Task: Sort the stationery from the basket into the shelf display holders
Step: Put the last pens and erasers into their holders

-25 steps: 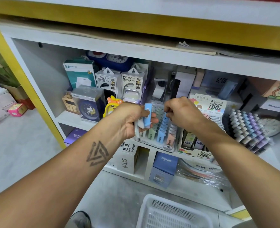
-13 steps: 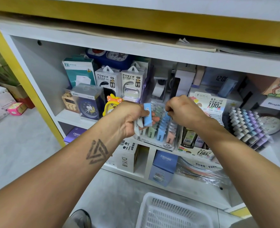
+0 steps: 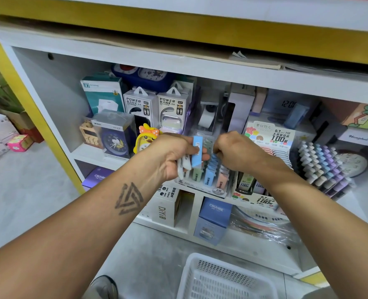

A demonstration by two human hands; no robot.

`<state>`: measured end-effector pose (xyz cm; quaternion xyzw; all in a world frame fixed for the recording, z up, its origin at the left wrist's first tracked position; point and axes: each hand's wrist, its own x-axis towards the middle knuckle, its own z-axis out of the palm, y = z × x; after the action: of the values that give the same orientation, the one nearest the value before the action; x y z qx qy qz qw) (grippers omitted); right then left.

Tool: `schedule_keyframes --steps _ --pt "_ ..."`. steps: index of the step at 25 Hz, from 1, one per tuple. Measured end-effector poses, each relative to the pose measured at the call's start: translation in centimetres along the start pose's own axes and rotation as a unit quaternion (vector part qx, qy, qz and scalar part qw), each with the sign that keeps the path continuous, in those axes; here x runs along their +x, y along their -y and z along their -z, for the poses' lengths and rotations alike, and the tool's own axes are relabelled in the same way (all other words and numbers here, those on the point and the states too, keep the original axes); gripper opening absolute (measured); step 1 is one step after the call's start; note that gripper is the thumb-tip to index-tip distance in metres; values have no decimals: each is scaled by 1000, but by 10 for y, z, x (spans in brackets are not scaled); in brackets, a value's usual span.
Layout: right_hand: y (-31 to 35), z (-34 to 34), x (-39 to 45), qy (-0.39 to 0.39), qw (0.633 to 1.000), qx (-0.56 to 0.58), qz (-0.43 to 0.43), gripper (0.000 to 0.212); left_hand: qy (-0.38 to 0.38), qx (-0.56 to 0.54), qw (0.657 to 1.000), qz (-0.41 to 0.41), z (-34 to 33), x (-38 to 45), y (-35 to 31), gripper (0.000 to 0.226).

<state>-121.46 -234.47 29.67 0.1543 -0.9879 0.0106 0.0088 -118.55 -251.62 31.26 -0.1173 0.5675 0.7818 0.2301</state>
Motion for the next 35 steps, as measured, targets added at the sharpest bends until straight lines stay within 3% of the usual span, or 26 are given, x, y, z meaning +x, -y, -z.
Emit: schedule_keyframes --steps 2,3,5,6,9,11,14,17,21,24,28,32,35 --pt "0 5 0 -23 998 63 3 28 11 -7 1000 6 -2 0 0 20" --pt "1 10 0 -34 988 152 -1 33 16 -17 1000 9 -3 1 0 23" --pt "4 19 -3 -18 933 359 20 44 18 -46 999 7 -4 1 -1 23" --pt "6 23 -6 4 914 402 55 50 12 -54 998 2 -5 1 -1 21" --pt "7 24 -12 25 945 285 162 52 -19 -44 999 -3 -5 1 -3 19" --pt "7 20 -13 37 956 243 162 51 -12 -47 999 11 -5 0 -3 23" --pt "7 17 -16 13 957 260 128 26 9 -26 999 20 -8 -1 -2 27" --pt "-2 18 -15 -63 939 334 53 19 12 -18 999 27 -8 0 -2 24" --pt "-19 26 -9 -152 880 447 -53 8 -17 -12 999 39 -9 2 -1 9" --pt "-30 24 -4 -178 905 379 -78 10 -34 -14 998 44 -10 3 -1 6" --pt "-35 15 -2 -162 973 162 -21 21 -46 -2 998 34 -10 6 -2 22" --pt "-29 7 1 -141 989 31 5 17 -27 -10 999 42 -10 3 0 21" --pt "-24 -1 6 -122 992 36 -5 12 -1 4 998 59 -7 1 2 25"
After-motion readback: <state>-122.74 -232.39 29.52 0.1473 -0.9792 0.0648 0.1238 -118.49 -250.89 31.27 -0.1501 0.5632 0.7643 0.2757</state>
